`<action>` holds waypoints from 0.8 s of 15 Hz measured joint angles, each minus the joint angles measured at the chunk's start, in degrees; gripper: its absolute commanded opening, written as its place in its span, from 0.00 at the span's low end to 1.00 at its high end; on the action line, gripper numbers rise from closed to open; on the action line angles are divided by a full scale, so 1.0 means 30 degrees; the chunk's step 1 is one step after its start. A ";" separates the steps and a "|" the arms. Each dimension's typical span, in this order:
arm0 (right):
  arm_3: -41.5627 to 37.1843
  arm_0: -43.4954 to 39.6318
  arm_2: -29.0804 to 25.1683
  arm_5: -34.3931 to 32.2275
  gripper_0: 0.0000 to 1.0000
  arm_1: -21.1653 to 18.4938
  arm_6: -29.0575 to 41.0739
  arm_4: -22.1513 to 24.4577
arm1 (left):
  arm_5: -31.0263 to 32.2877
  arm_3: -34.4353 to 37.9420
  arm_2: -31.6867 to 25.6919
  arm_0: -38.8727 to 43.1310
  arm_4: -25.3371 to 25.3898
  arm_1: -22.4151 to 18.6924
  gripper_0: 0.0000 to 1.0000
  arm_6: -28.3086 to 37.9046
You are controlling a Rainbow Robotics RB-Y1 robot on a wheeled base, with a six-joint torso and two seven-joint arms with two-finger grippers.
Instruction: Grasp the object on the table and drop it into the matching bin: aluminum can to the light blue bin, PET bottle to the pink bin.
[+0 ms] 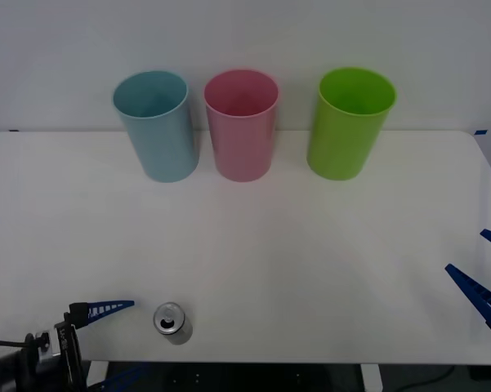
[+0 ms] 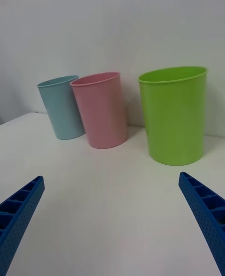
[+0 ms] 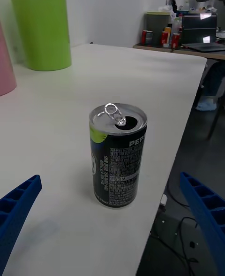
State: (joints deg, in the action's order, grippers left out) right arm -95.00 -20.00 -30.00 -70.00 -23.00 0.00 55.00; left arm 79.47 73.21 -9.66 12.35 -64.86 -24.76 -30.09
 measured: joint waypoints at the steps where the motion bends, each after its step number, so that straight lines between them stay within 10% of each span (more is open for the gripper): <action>1: 0.0000 0.0000 0.0000 0.0000 1.00 0.0000 -0.0001 0.0000 | -0.0068 -0.0001 0.0000 -0.0081 -0.0138 0.0136 1.00 -0.0016; 12: 0.0000 -0.0001 0.0000 0.0000 1.00 0.0000 0.0000 0.0000 | -0.0431 -0.1576 -0.0001 -0.1644 -0.1963 0.2005 1.00 -0.0595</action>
State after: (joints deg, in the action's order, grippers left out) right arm -95.00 -20.00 -30.00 -70.00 -23.00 0.00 55.00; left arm 78.18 68.49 -9.67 7.41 -70.75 -18.75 -31.87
